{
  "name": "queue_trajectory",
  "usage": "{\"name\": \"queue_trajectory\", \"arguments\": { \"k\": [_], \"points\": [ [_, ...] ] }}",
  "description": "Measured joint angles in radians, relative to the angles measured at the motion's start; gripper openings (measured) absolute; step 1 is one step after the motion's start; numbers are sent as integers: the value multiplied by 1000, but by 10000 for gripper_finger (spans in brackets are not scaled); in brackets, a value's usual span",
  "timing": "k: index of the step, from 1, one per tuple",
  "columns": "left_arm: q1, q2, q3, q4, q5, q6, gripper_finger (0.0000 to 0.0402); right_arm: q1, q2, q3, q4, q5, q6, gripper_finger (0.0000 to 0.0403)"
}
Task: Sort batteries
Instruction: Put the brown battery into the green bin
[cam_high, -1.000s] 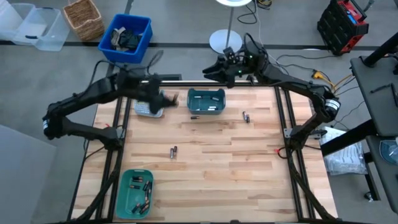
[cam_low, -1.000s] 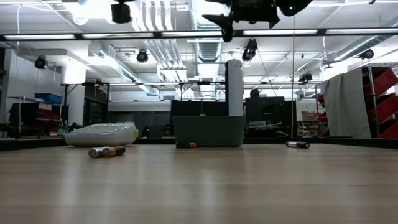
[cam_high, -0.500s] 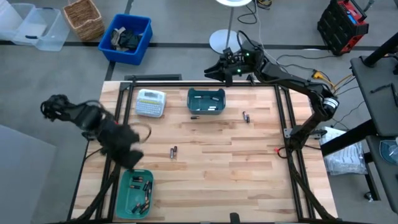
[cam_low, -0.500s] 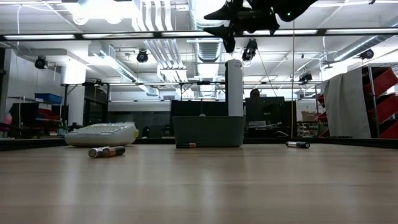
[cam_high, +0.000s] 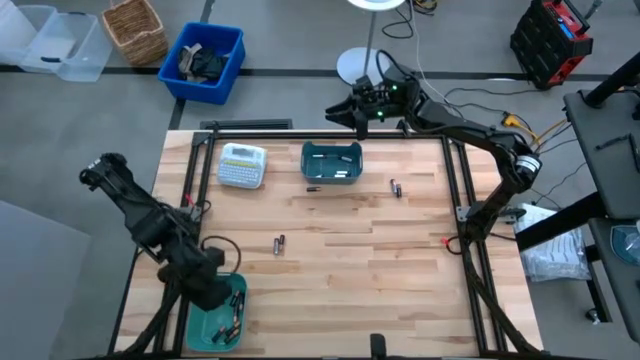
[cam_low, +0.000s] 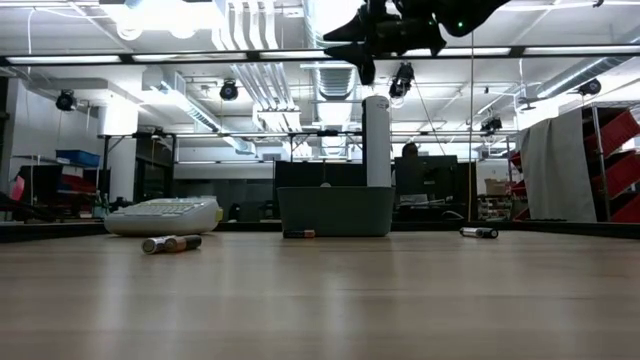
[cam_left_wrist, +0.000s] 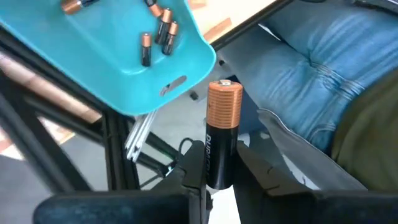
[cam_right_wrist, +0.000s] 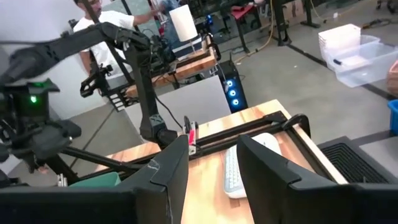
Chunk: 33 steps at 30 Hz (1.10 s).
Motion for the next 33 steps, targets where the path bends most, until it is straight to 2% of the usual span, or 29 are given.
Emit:
{"name": "queue_trajectory", "arguments": {
  "k": [10, 16, 18, 23, 28, 33],
  "points": [
    [0, -10, -301, 274, 8, -3, 28, 0, 0, 16, -5, 0, -30, 114],
    [3, -13, -459, 432, 159, -193, 37, 0, 0, 16, -10, 0, -9, 119],
    [3, -13, -497, 523, 166, -235, 39, 0, 0, 16, -9, 0, 4, 123],
    [4, -6, -573, 681, 132, -312, 41, 0, 0, 16, -9, 0, 9, 132],
    [4, -3, -600, 697, 136, -352, 48, 0, 0, 16, -9, 0, 8, 137],
    [4, -3, -600, 698, 187, -378, 56, 0, 0, 16, -8, 0, 5, 128]
  ]
}}
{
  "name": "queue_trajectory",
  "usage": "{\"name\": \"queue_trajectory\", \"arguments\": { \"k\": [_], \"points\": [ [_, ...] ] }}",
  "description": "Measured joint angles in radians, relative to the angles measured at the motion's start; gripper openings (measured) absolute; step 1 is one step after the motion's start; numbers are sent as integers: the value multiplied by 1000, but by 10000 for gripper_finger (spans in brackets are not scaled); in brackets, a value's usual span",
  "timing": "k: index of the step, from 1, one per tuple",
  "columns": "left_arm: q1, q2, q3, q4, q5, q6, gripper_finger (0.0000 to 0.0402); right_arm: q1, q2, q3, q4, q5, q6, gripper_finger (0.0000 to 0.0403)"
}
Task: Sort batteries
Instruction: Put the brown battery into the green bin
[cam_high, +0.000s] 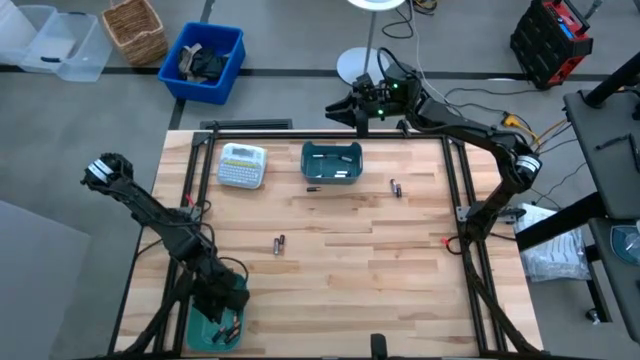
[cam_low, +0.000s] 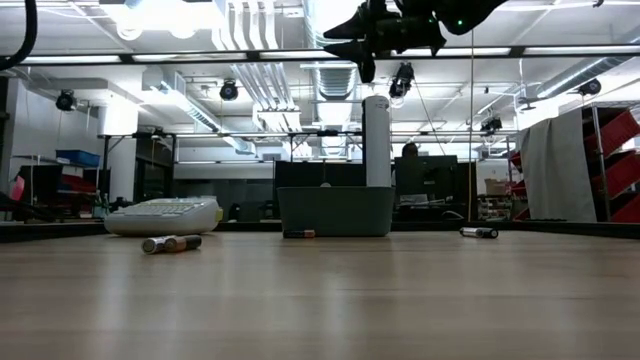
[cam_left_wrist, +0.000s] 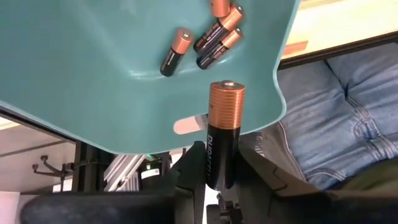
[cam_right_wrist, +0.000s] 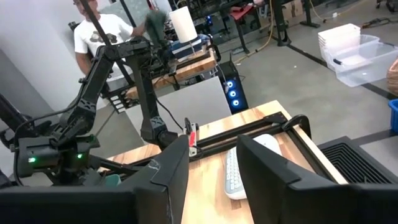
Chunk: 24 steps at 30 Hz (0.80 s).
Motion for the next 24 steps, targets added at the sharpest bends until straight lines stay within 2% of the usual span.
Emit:
{"name": "queue_trajectory", "arguments": {
  "k": [13, 24],
  "points": [
    [0, 0, 0, -1, 0, -15, 59, 0, 0, 0, 0, 0, -9, 109],
    [0, 0, 12, 15, 33, -16, 87, 0, 0, 0, 0, 0, 3, 128]
  ]
}}
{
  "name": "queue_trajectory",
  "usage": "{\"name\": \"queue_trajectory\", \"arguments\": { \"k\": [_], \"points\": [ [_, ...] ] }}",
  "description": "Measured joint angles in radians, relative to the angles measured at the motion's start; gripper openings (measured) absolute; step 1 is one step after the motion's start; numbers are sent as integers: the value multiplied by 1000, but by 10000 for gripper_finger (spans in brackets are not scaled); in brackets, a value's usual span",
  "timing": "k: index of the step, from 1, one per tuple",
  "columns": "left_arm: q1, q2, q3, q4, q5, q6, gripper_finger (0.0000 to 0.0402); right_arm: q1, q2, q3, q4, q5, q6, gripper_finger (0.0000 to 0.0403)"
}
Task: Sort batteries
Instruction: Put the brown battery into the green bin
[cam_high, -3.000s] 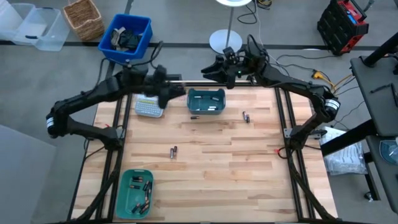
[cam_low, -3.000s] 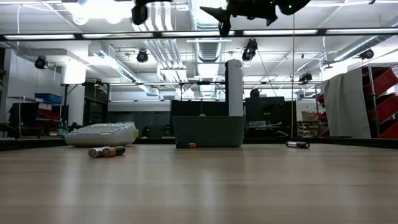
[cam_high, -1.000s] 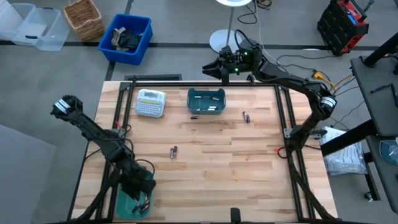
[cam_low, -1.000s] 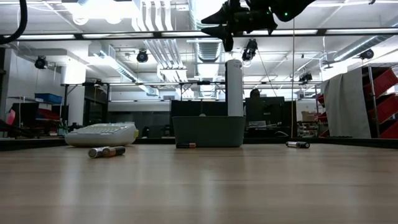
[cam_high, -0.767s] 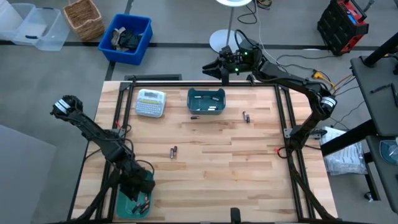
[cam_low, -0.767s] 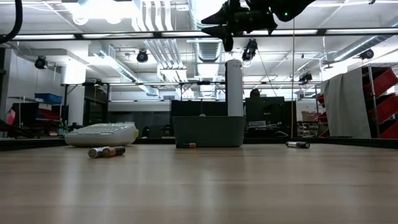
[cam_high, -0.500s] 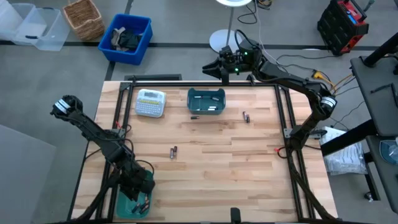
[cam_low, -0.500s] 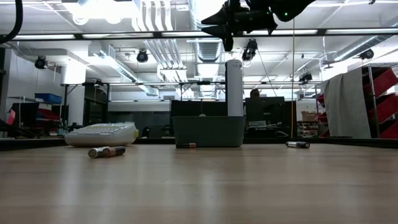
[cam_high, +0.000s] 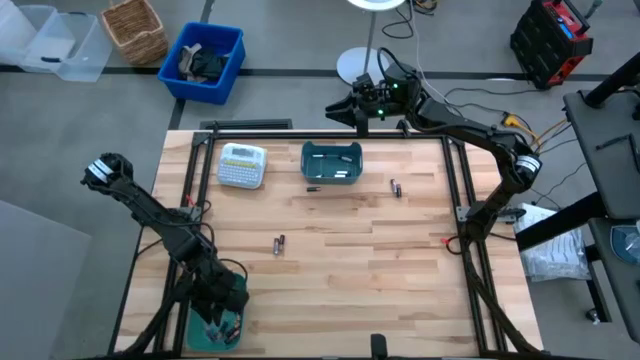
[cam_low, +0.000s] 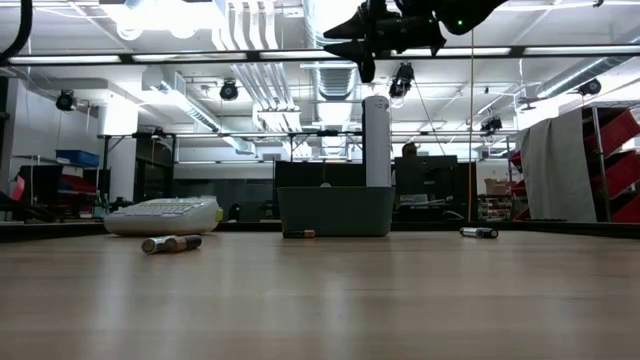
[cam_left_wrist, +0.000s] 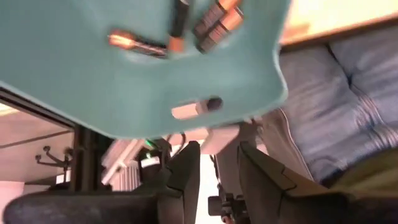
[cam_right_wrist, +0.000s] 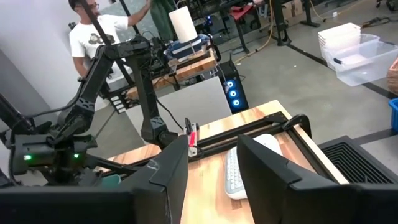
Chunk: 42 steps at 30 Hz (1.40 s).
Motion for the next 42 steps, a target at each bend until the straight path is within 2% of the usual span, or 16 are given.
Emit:
{"name": "queue_trajectory", "arguments": {
  "k": [3, 7, 12, 20, 25, 27, 31, 36, 42],
  "points": [
    [0, -2, 32, 1, -3, 7, 93, 0, 0, 0, 0, 0, 1, 132],
    [0, -2, 99, -2, -60, 55, 96, 0, 0, 0, -1, 0, 1, 134],
    [0, -2, 221, -41, -230, 183, 96, 2, 0, 1, -8, -2, 23, 124],
    [45, 0, 495, -470, -531, 354, 96, 27, 40, 121, -206, -6, -84, 109],
    [125, 12, 645, -718, -826, 540, 96, 27, 96, 204, -340, -9, -132, 119],
    [169, 26, 680, -800, -900, 627, 96, 28, 118, 231, -396, -8, -146, 124],
    [289, 50, 705, -914, -902, 825, 96, 36, 154, 290, -535, -8, -181, 136],
    [439, 53, 661, -901, -905, 1109, 96, 71, 155, 365, -664, 20, -243, 148],
    [525, 4, 559, -780, -956, 1344, 96, 161, 155, 443, -809, 212, -310, 153]
  ]
}}
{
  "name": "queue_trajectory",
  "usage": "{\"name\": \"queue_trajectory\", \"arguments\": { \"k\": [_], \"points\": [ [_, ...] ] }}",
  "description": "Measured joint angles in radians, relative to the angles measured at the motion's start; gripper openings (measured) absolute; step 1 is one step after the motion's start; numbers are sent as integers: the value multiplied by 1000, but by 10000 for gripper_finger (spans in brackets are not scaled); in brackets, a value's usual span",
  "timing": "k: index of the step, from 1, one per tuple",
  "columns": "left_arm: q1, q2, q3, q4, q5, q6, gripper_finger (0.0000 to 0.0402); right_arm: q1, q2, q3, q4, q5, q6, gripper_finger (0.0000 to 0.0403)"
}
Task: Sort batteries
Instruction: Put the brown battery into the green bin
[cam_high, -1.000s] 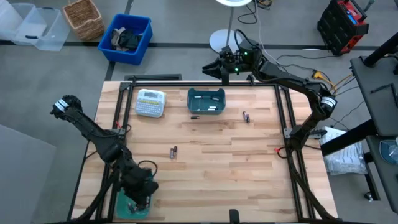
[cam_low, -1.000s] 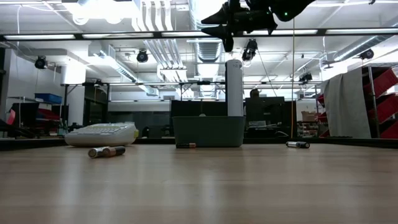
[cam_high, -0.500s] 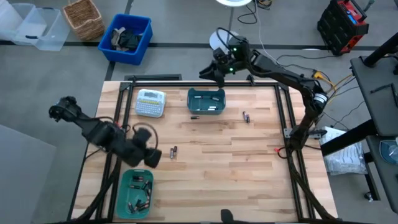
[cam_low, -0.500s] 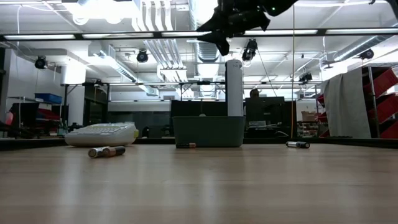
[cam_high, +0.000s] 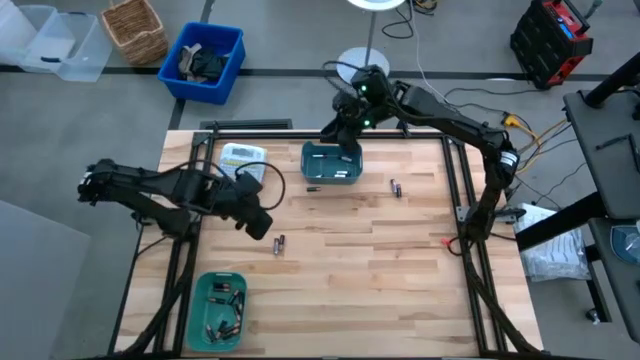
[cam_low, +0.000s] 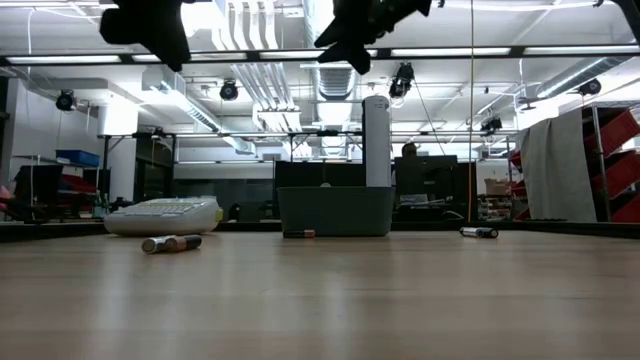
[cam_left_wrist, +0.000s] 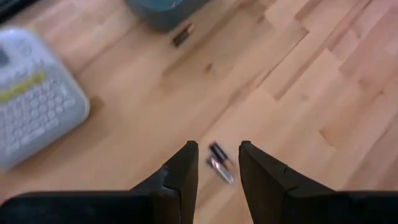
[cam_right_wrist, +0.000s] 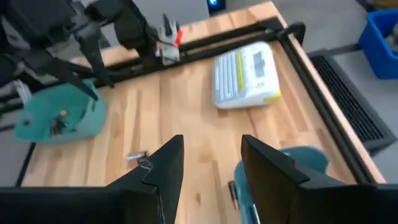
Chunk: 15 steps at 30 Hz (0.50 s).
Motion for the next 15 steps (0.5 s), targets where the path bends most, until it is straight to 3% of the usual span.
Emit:
{"name": "queue_trajectory", "arguments": {
  "k": [8, 15],
  "points": [
    [5, -107, -214, 273, -85, 72, 96, 126, 7, -13, -84, 172, 22, 144],
    [2, -149, -343, 475, -282, 37, 96, 216, 81, -35, -91, 230, 21, 143]
  ]
}}
